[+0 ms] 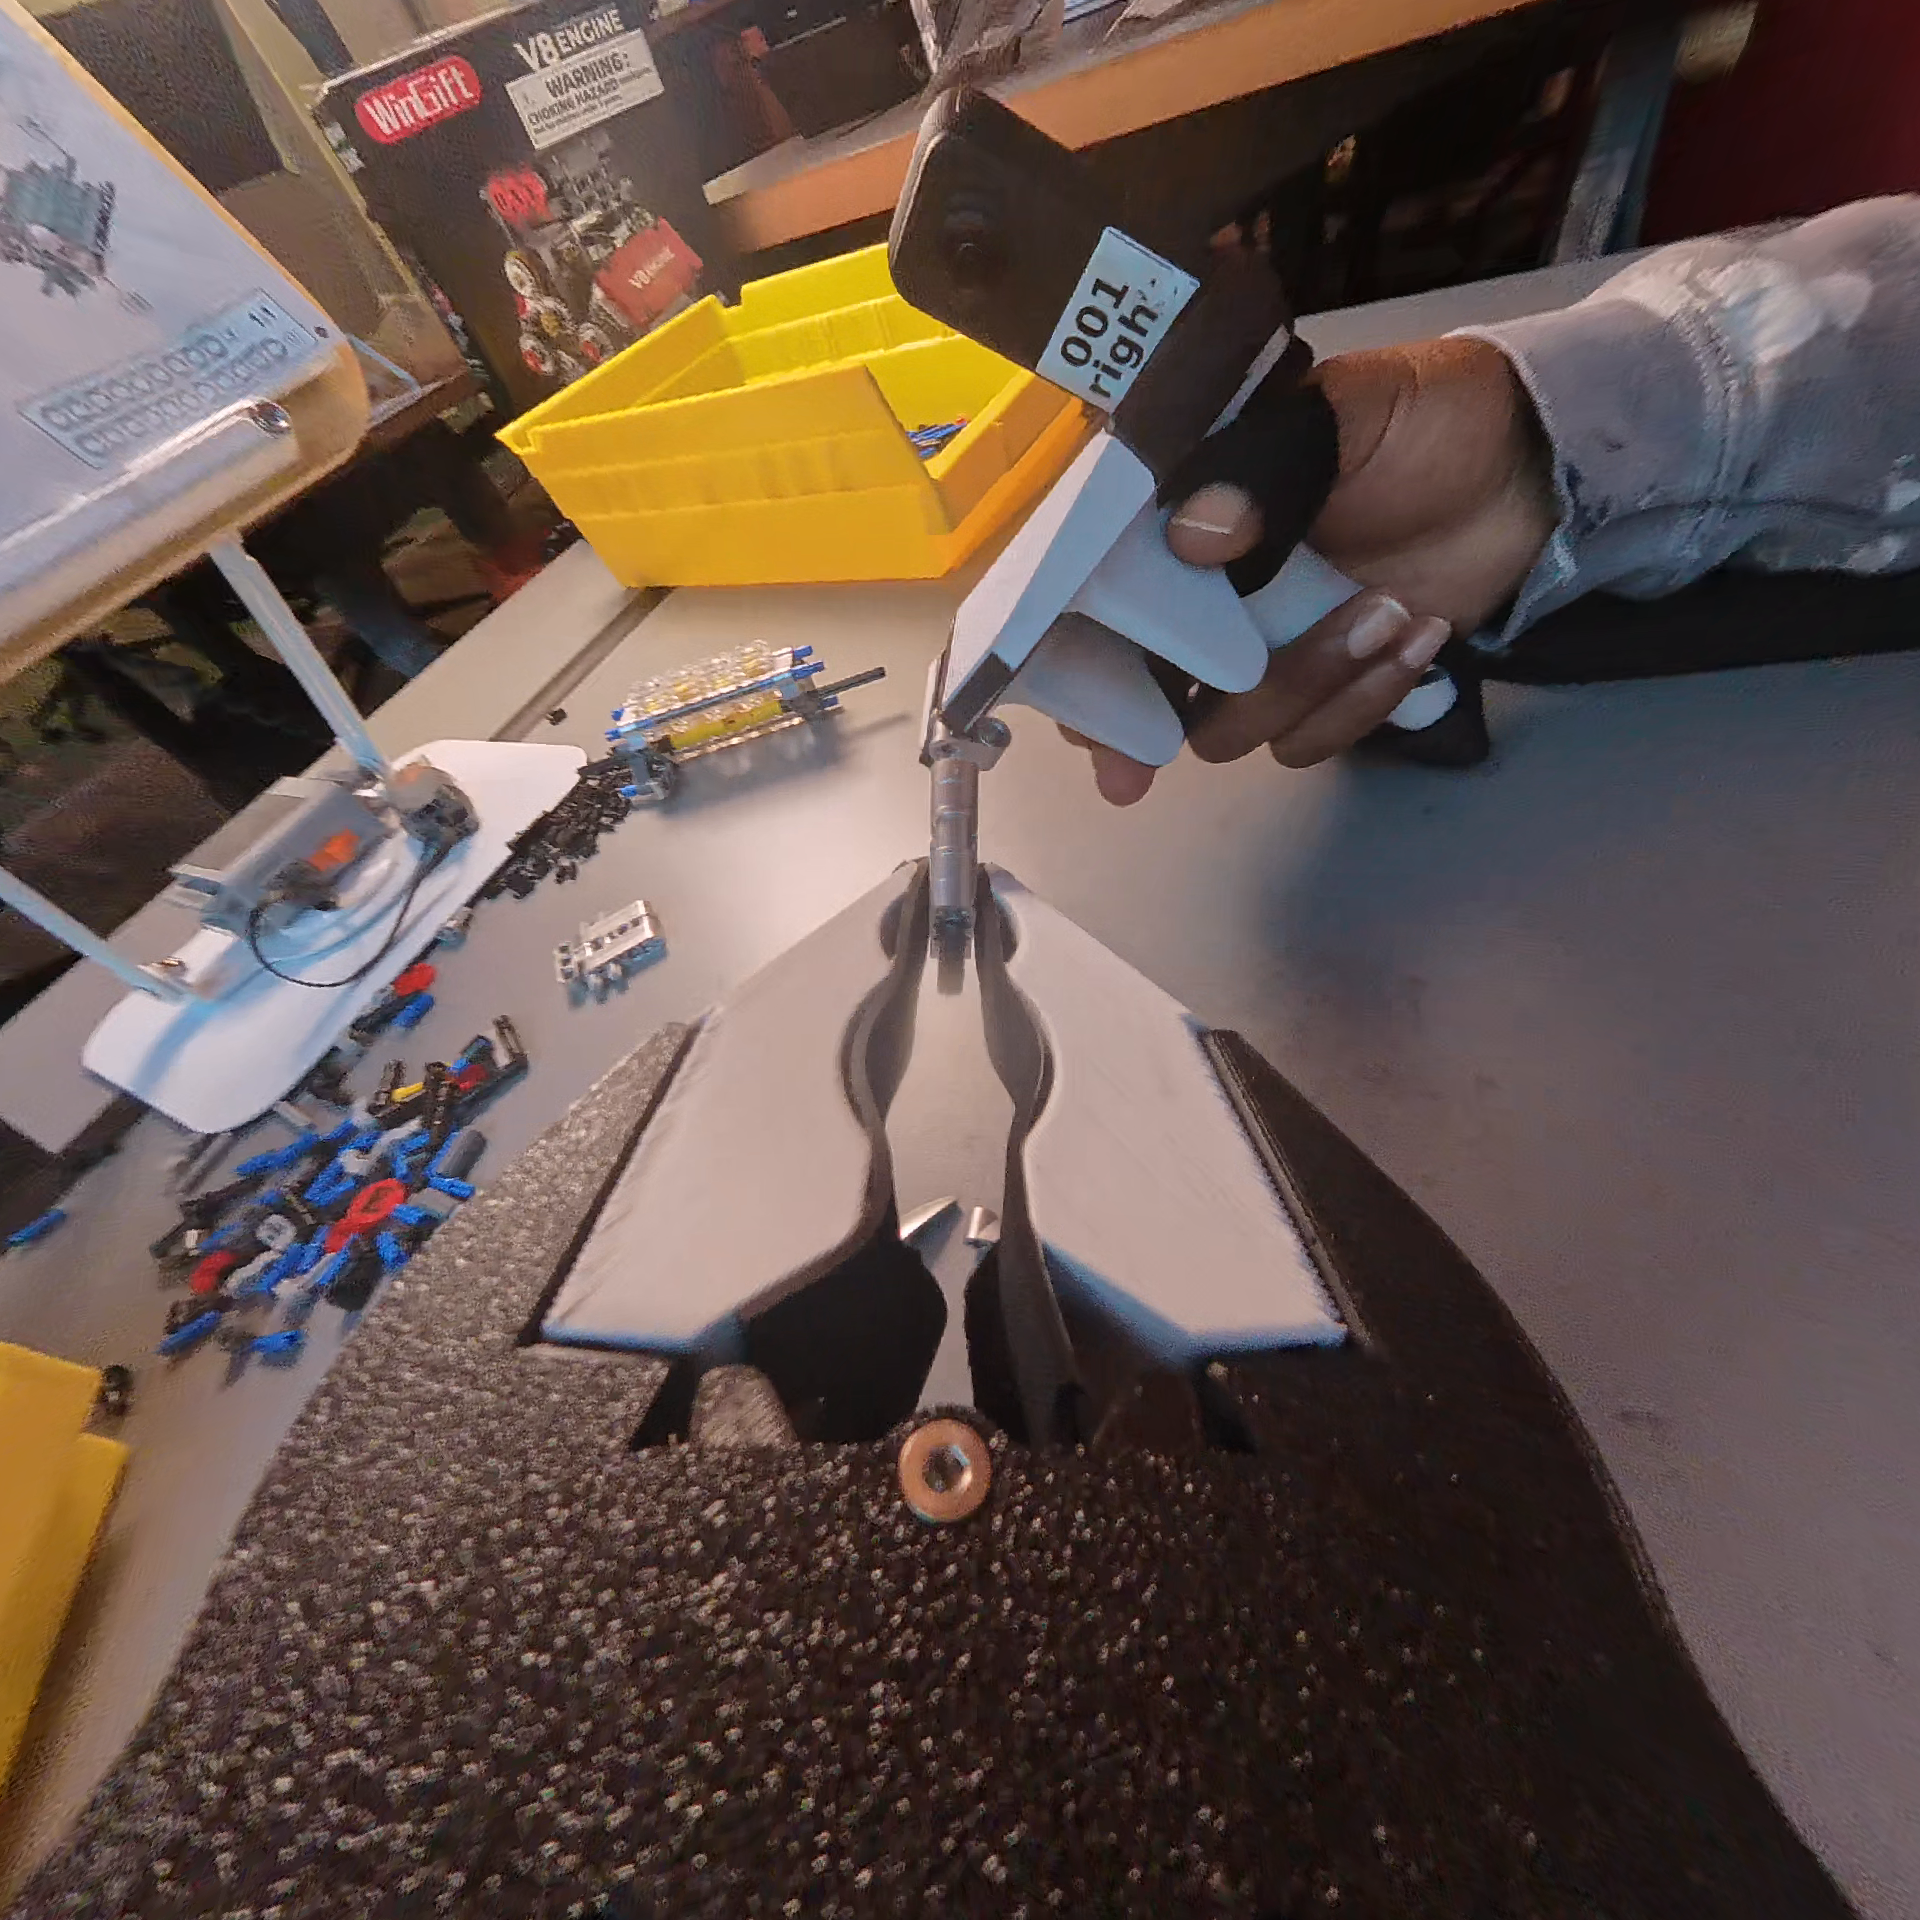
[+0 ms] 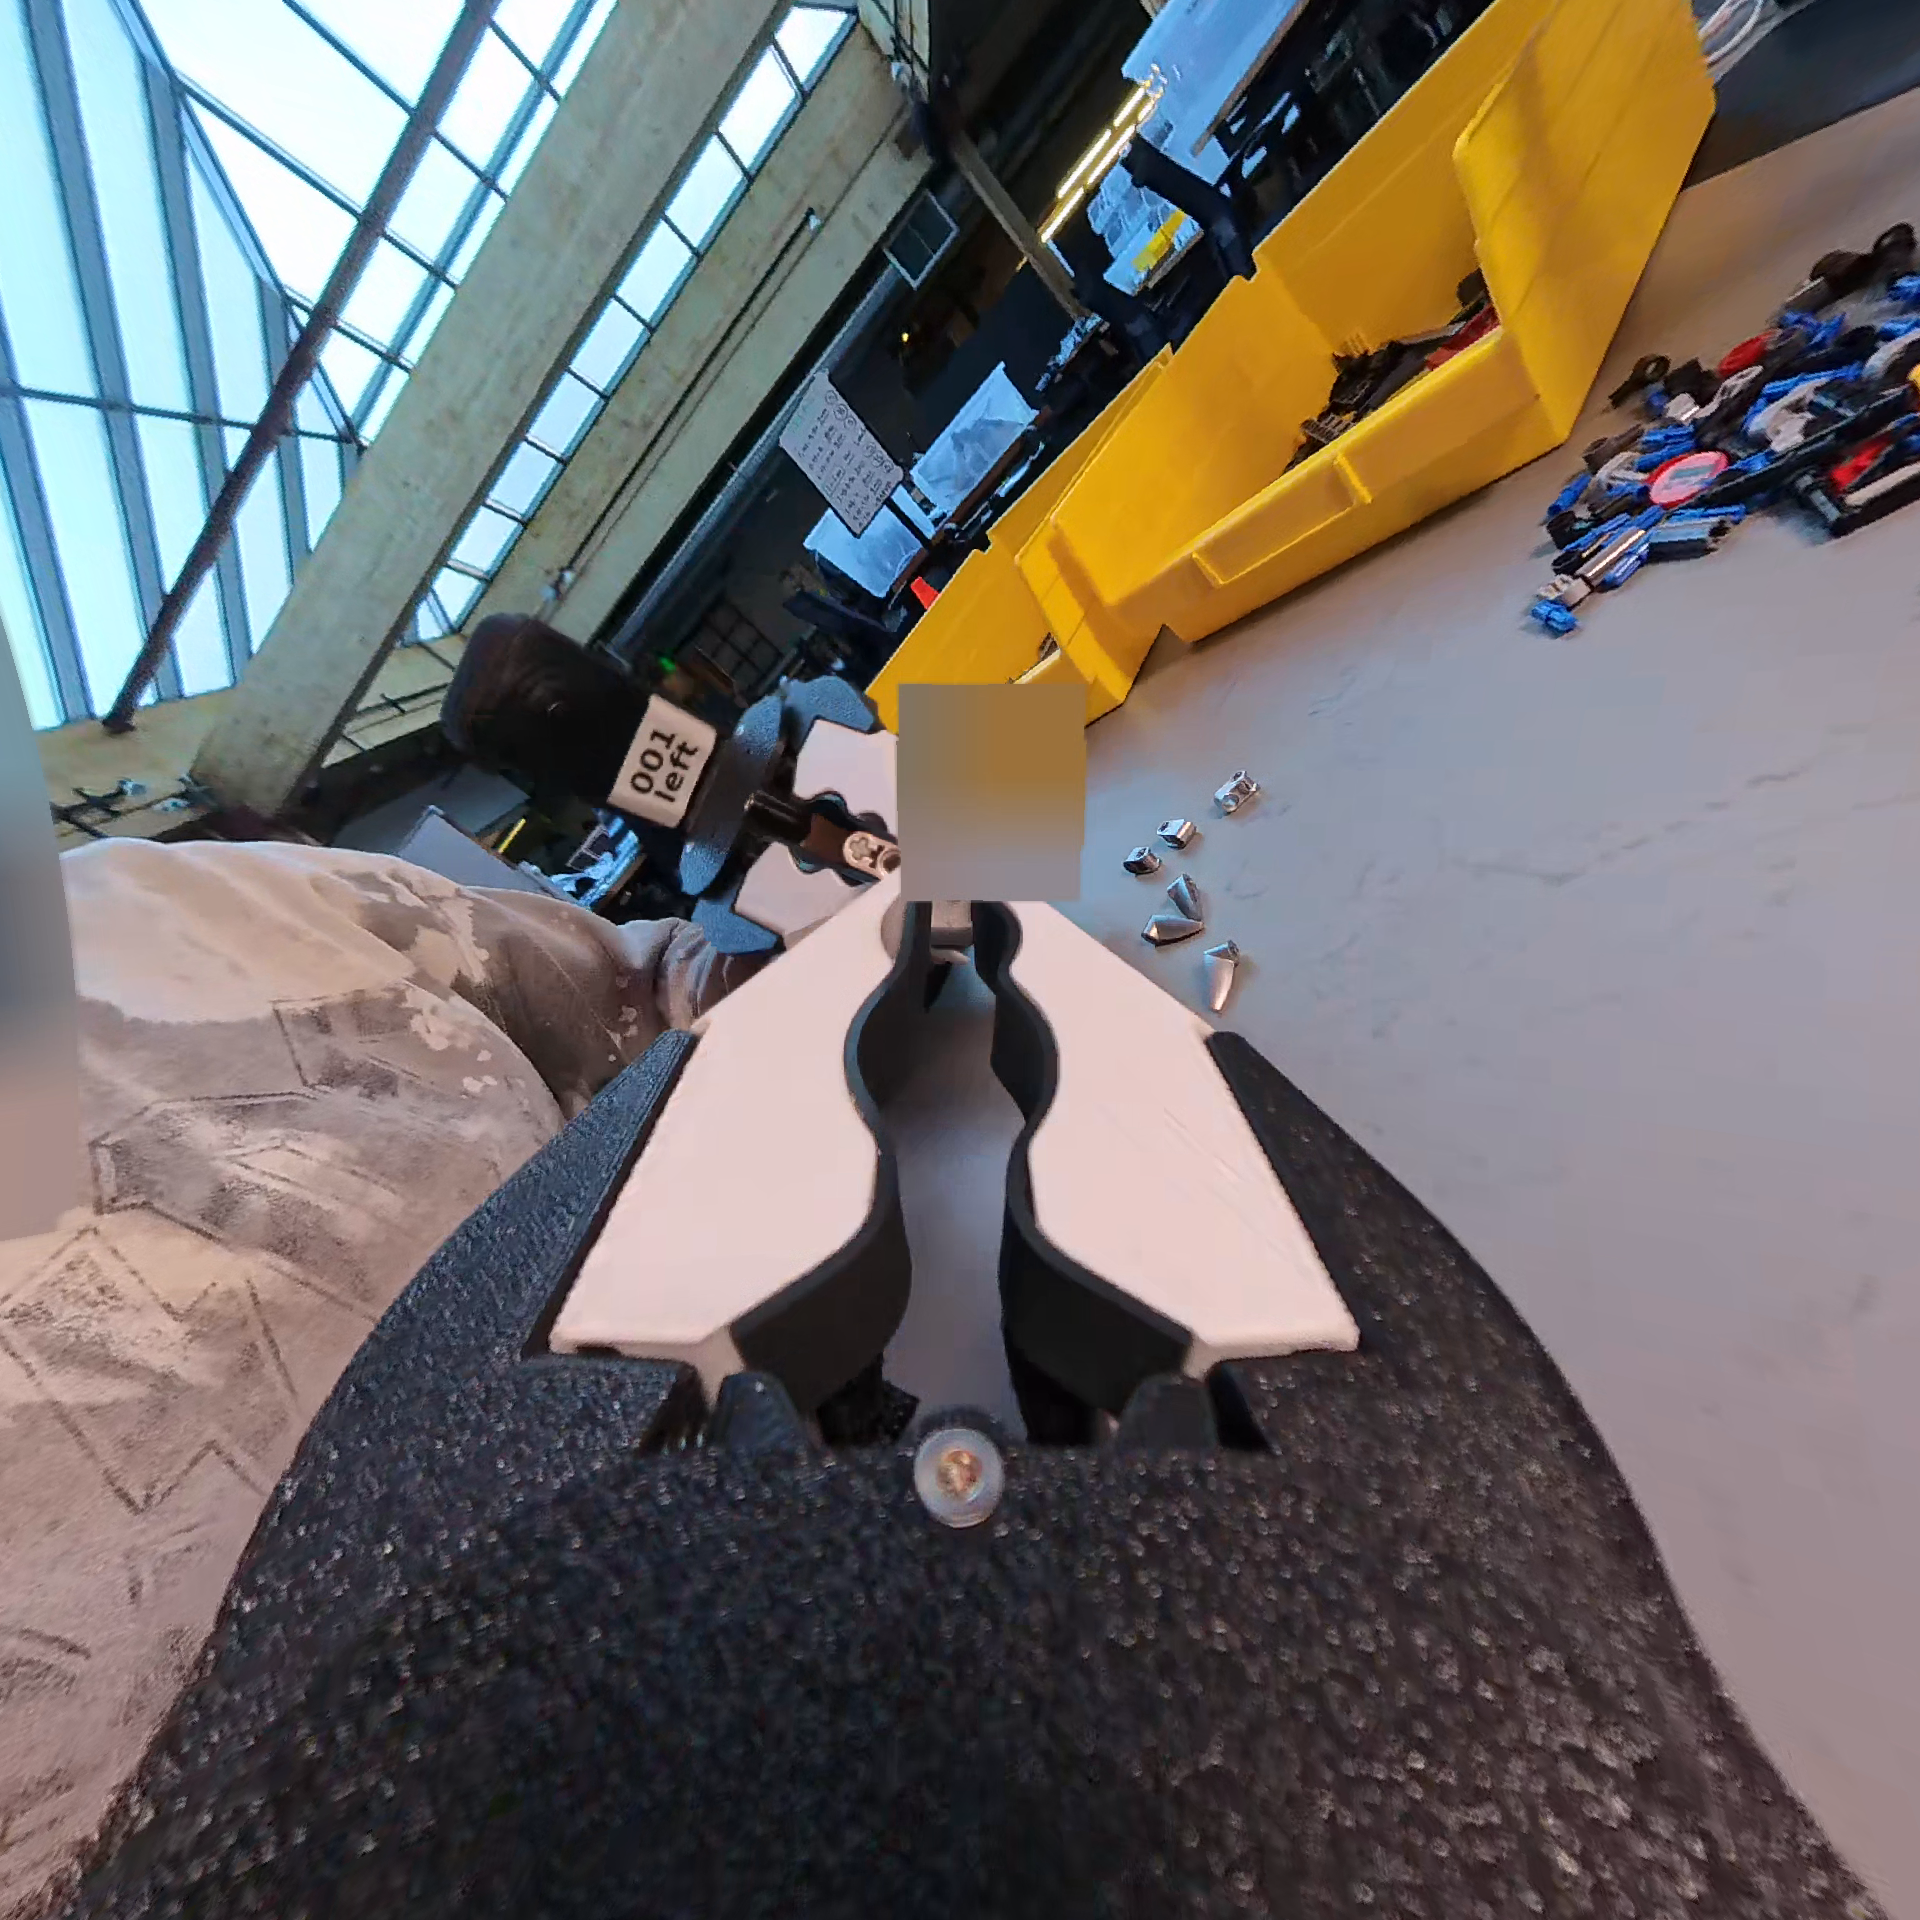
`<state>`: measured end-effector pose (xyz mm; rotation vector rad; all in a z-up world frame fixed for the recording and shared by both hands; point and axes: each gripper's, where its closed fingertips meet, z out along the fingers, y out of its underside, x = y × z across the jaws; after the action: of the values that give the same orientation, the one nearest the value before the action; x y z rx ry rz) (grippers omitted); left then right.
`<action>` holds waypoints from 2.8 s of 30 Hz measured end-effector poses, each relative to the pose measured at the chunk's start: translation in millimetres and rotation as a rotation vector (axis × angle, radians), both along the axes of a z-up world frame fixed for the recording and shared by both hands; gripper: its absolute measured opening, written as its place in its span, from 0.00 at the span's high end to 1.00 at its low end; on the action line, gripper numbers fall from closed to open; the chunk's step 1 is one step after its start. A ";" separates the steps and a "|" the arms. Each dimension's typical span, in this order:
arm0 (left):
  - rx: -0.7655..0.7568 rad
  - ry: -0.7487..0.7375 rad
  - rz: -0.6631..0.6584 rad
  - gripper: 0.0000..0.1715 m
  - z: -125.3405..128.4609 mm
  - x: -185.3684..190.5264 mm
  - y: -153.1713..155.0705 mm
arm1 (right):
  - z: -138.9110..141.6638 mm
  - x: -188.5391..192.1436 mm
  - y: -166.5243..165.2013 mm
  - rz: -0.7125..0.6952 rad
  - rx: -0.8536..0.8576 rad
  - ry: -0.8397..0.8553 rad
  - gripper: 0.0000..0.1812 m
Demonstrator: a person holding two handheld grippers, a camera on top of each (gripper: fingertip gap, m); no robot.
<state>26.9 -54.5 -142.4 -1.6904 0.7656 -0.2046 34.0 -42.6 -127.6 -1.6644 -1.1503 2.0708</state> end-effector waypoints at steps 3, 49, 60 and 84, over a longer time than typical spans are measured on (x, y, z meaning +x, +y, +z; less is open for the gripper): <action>0.053 0.095 0.032 0.97 0.1 0.0 1.3 | -2.3 -3.1 -2.3 -0.003 0.002 -0.007 0.97; -0.158 -0.087 0.018 0.97 -23.1 2.5 3.4 | -98.5 26.2 2.3 0.099 0.960 -0.533 0.97; -0.190 -0.058 0.018 0.97 -32.0 0.5 2.9 | -92.6 29.9 -6.1 0.128 0.861 -0.532 0.88; -0.208 -0.072 0.003 0.97 -28.7 -5.6 -2.8 | -97.6 26.5 -11.7 0.305 1.038 -0.478 0.88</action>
<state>21.2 -57.2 -171.1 -1.8694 0.7076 -0.3511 60.5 -54.3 -225.2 -1.4524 -2.2034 0.8028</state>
